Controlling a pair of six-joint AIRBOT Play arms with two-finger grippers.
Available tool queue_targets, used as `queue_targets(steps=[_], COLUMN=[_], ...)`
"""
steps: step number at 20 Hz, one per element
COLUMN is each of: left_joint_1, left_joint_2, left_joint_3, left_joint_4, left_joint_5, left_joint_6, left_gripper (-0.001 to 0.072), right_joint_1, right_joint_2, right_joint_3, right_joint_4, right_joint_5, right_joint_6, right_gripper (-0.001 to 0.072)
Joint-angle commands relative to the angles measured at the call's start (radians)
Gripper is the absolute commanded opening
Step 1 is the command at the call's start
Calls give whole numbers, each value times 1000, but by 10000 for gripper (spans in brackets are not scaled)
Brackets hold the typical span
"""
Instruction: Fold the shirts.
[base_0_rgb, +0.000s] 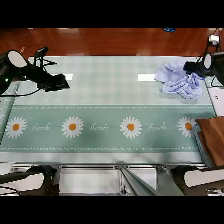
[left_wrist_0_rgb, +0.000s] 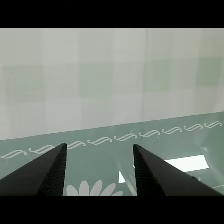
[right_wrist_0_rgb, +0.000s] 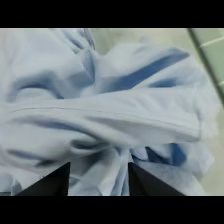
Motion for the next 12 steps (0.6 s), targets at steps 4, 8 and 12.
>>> queue_targets(steps=[4, 8, 12], left_joint_1=[2, 11, 42], left_joint_2=[-2, 7, 154], left_joint_3=[-1, 16, 36], left_joint_4=[-1, -1, 0], left_joint_5=[29, 28, 20], left_joint_6=[-5, -6, 16], left_gripper=[509, 509, 509], right_joint_1=[-57, -58, -57], right_joint_2=[-161, -161, -77], right_joint_3=[41, 48, 163], right_joint_4=[280, 360, 480], right_joint_5=[3, 54, 207], right_joint_6=[-150, -230, -364], right_gripper=[406, 136, 26])
